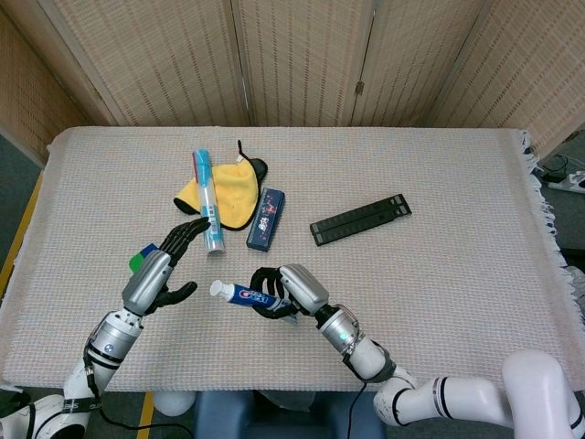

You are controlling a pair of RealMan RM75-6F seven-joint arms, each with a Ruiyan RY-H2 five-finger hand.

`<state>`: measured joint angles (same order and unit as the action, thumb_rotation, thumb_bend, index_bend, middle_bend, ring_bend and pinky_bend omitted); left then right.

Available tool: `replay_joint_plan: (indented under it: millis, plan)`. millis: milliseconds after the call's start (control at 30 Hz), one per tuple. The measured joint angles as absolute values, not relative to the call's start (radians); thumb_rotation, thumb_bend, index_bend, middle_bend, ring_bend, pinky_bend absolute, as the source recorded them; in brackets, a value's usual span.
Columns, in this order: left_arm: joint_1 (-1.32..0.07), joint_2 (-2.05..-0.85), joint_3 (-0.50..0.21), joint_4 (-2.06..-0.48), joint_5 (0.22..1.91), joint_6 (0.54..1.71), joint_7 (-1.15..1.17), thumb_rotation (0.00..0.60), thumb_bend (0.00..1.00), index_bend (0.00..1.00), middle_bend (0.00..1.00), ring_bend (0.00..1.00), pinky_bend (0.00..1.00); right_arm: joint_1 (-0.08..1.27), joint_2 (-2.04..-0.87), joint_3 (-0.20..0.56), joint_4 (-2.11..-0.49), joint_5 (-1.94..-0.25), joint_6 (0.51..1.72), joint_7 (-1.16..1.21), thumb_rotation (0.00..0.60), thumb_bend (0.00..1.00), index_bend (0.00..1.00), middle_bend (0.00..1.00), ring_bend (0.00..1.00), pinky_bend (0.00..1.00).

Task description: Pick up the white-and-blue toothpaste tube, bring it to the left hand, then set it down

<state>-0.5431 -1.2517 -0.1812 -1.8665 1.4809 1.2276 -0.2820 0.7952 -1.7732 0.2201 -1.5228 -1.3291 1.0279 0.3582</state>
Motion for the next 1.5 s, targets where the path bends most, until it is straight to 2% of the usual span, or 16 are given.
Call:
replay_joint_plan:
  millis: [233,933,1300,1500]
  plan:
    - [-0.571,-1.322,-0.192,-1.863,1.47,1.222,-0.2,0.0,0.16,0.02,0.06,0.0,0.0,0.805,-1.828,0.245,-1.507,-1.33,1.019,0.388,0.6,0.61,0.8,0.66,0.69,0.66]
    - [-0.614,-1.468,-0.208,-1.796,1.449,1.226,-0.1,0.0,0.16,0.01,0.06,0.0,0.0,0.8,-1.885,0.287,-1.522,-1.331,1.031,0.424,0.6,0.63,0.82,0.67,0.71,0.68]
    - [-0.616,-1.483,-0.21,-1.789,1.447,1.236,-0.079,0.0,0.16,0.01,0.06,0.0,0.0,0.794,-1.893,0.295,-1.515,-1.337,1.034,0.431,0.6,0.64,0.82,0.67,0.7,0.68]
    - [-0.604,-1.444,-0.203,-1.797,1.454,1.24,-0.083,0.0,0.16,0.0,0.06,0.0,0.0,0.791,-1.84,0.279,-1.52,-1.346,1.012,0.398,0.6,0.64,0.82,0.67,0.7,0.68]
